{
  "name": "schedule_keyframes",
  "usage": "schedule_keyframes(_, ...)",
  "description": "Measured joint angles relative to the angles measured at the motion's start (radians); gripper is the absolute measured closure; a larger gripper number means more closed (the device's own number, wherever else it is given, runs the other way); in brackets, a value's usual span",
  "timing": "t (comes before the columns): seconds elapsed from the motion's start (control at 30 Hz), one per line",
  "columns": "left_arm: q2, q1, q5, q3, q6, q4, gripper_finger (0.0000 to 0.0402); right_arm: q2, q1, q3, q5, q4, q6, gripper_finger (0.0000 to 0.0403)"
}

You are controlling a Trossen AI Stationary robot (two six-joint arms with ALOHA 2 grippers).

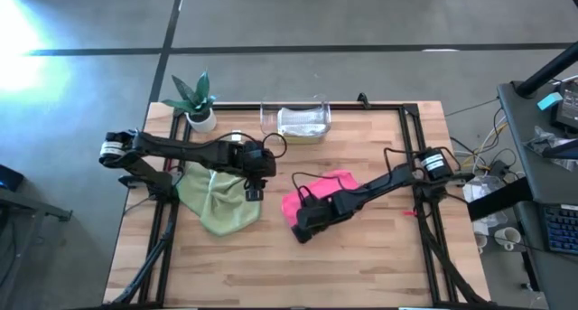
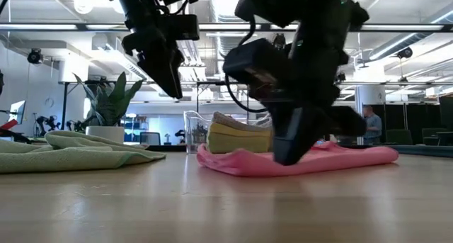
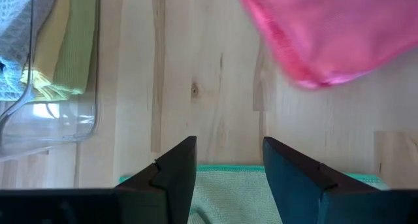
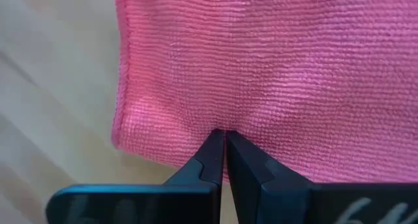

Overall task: Fold microfiber towels
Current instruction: Fold the pink microfiber cloth

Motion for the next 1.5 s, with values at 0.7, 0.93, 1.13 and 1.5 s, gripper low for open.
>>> schedule_keyframes(0.7, 0.002, -0.046, 0.037, 0.010, -0.008, 0.014, 0.0242, -0.072, 0.135, -0.007, 0.075, -0.593, -0.289, 0.0392)
schedule_keyframes(0.93, 0.002, -0.119, 0.039, 0.013, -0.006, 0.209, 0.0242, -0.236, 0.247, -0.012, 0.257, -0.583, -0.208, 0.0392)
schedule_keyframes(1.13, 0.006, -0.150, 0.041, 0.011, 0.002, 0.421, 0.0242, -0.322, 0.367, -0.024, 0.396, -0.576, -0.151, 0.0392)
schedule_keyframes(1.5, 0.028, -0.192, 0.043, 0.009, 0.151, 0.559, 0.0242, -0.300, 0.486, -0.029, 0.409, -0.557, -0.061, 0.0388)
